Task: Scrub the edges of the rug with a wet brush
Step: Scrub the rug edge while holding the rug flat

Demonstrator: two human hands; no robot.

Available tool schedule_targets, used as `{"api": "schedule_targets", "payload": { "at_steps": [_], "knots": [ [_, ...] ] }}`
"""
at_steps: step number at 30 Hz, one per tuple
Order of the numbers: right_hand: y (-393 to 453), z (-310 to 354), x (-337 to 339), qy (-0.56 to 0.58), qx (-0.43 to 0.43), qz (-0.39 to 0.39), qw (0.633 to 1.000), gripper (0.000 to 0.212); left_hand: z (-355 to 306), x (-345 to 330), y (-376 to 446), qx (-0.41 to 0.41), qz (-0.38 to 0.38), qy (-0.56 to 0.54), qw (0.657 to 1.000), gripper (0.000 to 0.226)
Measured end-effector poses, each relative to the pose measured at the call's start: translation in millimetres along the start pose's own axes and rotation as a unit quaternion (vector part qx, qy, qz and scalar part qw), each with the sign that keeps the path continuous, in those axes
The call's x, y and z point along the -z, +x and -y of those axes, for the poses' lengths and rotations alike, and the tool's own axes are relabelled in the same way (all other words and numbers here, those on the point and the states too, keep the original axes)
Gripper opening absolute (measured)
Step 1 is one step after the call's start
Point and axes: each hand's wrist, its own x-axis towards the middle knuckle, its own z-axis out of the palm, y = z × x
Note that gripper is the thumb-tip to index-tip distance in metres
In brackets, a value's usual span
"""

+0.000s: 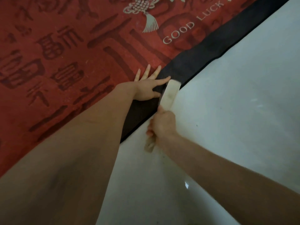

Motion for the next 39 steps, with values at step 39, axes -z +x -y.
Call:
{"api": "schedule_targets", "payload": {
  "at_steps": [39],
  "knots": [
    [50,63,9,0.081,0.018,0.028,0.996,0.034,-17,-14,-10,0.030,-0.061,-0.001,0.998,0.064]
  ]
}}
